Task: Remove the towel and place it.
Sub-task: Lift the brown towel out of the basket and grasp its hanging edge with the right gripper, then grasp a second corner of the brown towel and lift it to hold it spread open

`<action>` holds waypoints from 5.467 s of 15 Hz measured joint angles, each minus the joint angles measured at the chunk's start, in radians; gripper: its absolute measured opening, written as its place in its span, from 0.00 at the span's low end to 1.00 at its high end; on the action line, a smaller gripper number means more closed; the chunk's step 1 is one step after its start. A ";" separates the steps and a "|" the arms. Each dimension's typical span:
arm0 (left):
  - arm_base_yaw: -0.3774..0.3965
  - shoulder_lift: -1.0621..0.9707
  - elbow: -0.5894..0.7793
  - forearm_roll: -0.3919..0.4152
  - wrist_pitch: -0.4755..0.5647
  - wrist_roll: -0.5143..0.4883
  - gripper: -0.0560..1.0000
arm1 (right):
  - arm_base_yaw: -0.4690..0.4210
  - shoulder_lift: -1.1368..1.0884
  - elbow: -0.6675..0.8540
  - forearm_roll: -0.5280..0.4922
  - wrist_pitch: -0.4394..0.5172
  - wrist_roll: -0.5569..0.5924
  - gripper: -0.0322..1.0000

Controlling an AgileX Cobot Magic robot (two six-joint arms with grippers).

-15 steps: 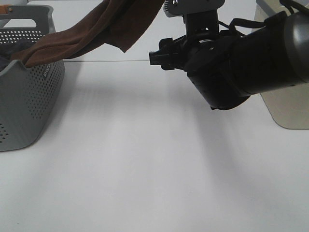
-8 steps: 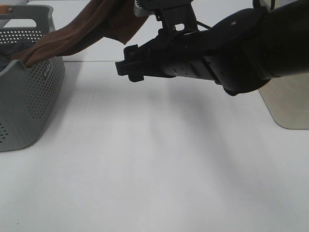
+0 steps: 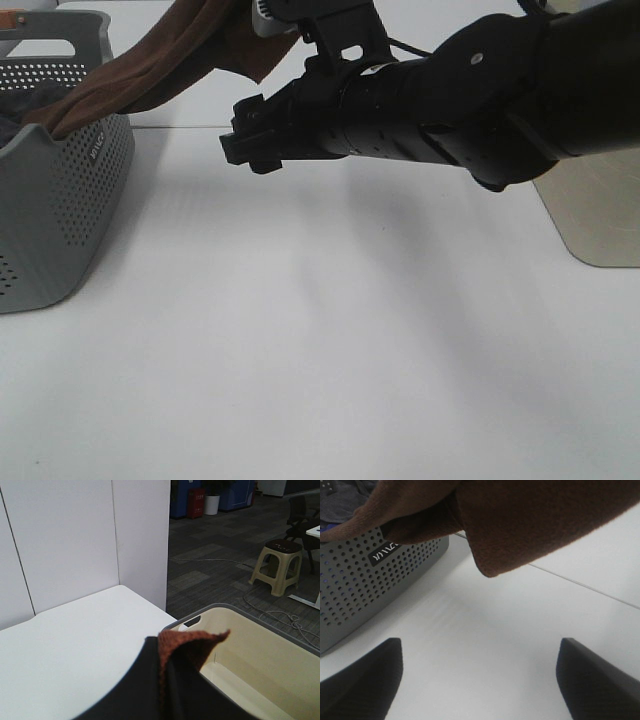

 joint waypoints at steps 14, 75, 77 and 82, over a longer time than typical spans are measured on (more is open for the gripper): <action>0.000 0.000 0.000 -0.002 0.027 0.000 0.05 | 0.000 0.226 -0.197 -0.069 -0.492 0.153 0.80; 0.119 -0.032 0.000 0.243 0.407 -0.128 0.05 | -0.378 -0.108 -0.333 -1.044 1.018 1.050 0.03; 0.119 -0.022 0.000 0.252 0.403 -0.127 0.05 | -0.434 -0.150 -0.404 -1.069 1.022 1.045 0.03; 0.119 -0.045 -0.073 0.338 0.259 -0.130 0.05 | -0.441 -0.155 -0.692 -1.070 1.020 0.949 0.03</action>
